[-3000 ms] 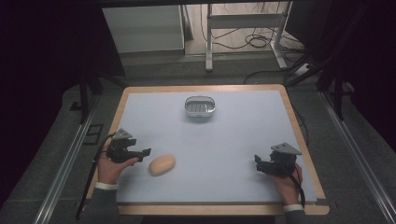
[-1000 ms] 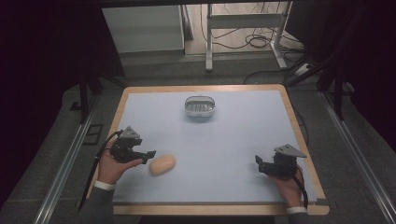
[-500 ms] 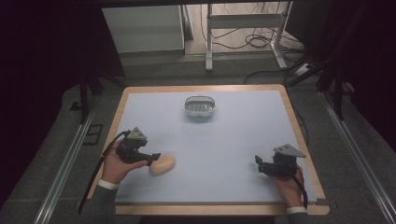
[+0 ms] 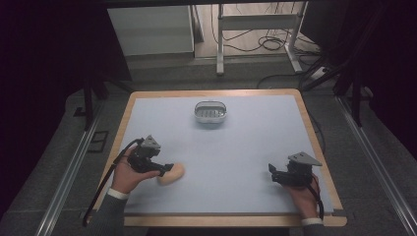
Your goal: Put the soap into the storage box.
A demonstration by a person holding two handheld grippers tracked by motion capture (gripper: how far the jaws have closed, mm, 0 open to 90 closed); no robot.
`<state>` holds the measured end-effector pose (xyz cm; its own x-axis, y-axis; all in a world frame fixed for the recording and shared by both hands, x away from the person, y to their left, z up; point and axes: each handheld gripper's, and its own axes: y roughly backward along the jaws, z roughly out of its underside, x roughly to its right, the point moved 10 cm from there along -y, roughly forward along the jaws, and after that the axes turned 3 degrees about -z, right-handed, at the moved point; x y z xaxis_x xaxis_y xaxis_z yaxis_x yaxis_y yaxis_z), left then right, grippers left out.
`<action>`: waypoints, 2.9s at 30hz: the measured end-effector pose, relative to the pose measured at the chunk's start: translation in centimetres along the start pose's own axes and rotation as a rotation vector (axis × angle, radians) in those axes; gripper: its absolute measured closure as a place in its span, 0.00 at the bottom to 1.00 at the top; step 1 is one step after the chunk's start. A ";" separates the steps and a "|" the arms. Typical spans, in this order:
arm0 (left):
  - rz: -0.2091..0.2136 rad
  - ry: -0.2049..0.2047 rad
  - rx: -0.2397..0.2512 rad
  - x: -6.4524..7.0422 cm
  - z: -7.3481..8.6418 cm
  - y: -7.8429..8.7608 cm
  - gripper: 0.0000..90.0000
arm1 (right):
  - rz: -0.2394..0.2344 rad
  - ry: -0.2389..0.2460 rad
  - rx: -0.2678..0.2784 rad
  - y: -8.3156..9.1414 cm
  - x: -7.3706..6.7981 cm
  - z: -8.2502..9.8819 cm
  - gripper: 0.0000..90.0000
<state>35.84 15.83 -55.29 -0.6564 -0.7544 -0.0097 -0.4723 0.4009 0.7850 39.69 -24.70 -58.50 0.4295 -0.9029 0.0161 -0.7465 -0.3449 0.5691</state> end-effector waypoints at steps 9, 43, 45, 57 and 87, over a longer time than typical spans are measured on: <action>0.014 -0.015 -0.031 0.8 0.3 -0.7 0.24 | -0.001 0.004 0.002 0.0 0.0 0.0 0.09; 0.055 -0.063 -0.203 2.1 2.9 -4.5 0.24 | 0.014 0.005 0.000 0.0 0.0 0.0 0.09; 0.050 -0.066 -0.206 2.1 3.0 -4.6 0.26 | 0.016 0.006 0.000 0.0 0.0 0.0 0.09; 0.013 -0.069 -0.190 1.7 2.9 -4.8 0.33 | 0.019 0.003 0.001 0.0 0.1 0.0 0.09; 0.040 -0.079 -0.098 1.4 -0.2 -2.8 0.34 | 0.024 -0.002 -0.002 0.0 0.2 0.0 0.09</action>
<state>36.40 13.52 -57.37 -0.7200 -0.6936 -0.0228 -0.3873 0.3743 0.8425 39.76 -24.85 -58.51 0.4102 -0.9115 0.0282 -0.7555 -0.3223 0.5704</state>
